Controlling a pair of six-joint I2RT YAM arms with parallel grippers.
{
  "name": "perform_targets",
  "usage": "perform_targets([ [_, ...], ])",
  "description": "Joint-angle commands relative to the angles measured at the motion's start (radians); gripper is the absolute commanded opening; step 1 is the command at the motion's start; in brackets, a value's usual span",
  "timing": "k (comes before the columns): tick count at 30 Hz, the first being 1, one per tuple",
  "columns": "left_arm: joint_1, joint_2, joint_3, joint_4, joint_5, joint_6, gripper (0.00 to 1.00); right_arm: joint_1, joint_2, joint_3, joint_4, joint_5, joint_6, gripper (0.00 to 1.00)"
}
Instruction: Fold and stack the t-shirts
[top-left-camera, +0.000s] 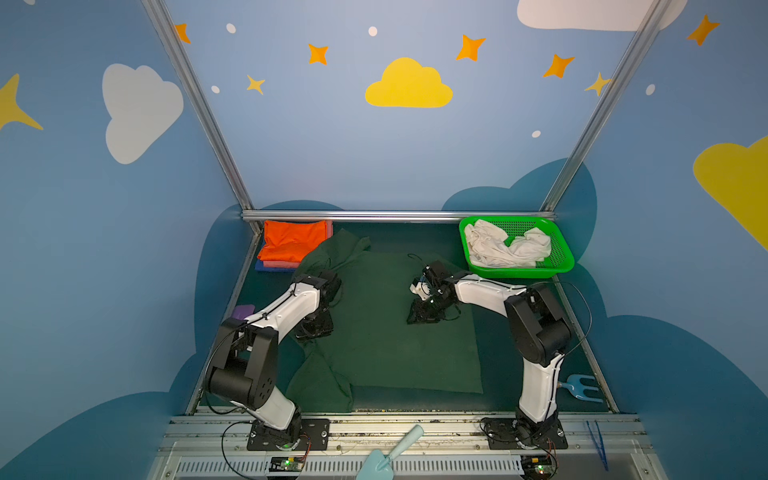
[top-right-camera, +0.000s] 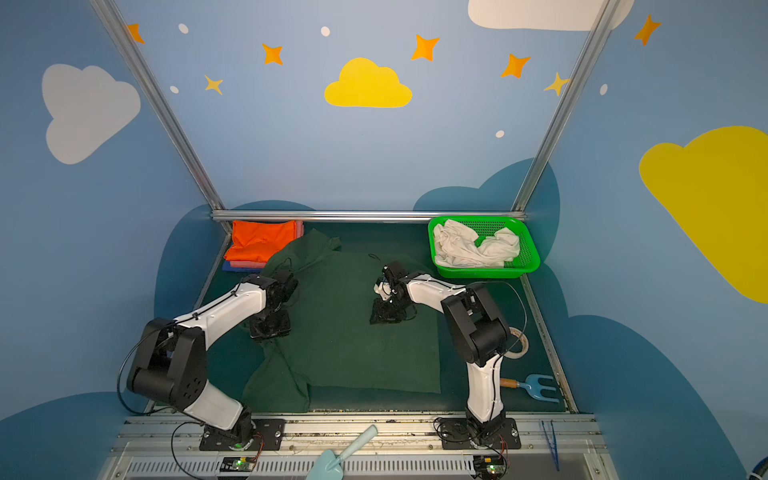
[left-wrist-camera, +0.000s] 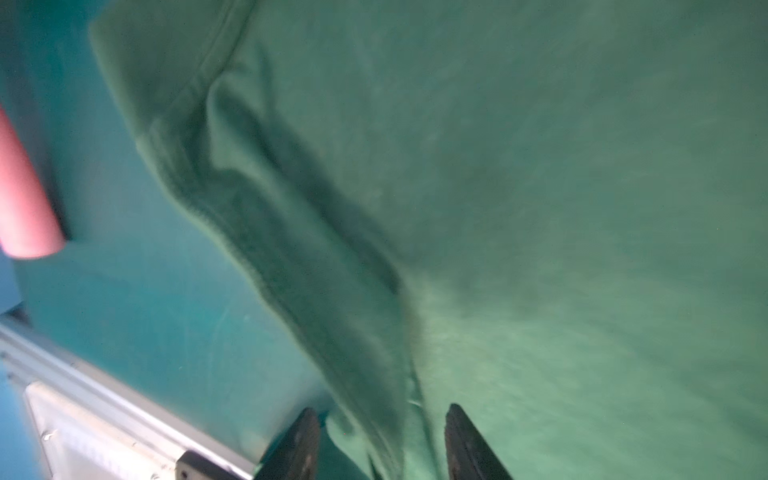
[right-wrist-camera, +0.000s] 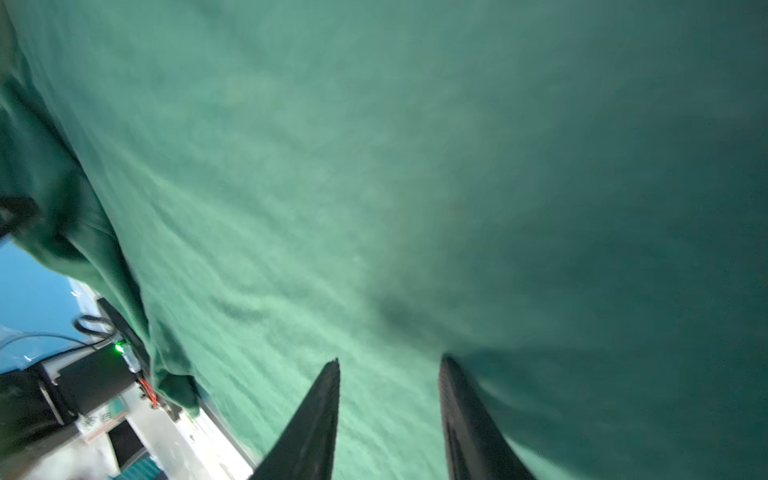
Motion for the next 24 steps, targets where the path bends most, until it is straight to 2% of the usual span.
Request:
perform_targets([
  [1,0.0,0.035,-0.019,-0.034,-0.065,-0.035,0.47,-0.025,-0.018,-0.039,0.029,0.03,0.015,0.42],
  [4,0.0,0.051,-0.027,-0.031,-0.089,-0.051,0.35,-0.038,-0.019,-0.054,0.036,0.032,0.017,0.42],
  [7,0.001,0.04,-0.036,-0.03,-0.107,-0.071,0.29,-0.052,-0.01,-0.061,0.027,0.053,0.022,0.42],
  [14,0.029,-0.042,-0.078,-0.014,-0.12,-0.111,0.24,-0.098,0.014,-0.106,0.006,0.11,0.053,0.42],
  [20,0.121,-0.107,-0.156,0.028,-0.092,-0.152,0.18,-0.14,0.003,-0.152,0.022,0.111,0.067,0.42],
  [24,0.183,-0.153,-0.197,0.067,-0.06,-0.19,0.21,-0.152,-0.001,-0.157,0.017,0.111,0.067,0.42],
])
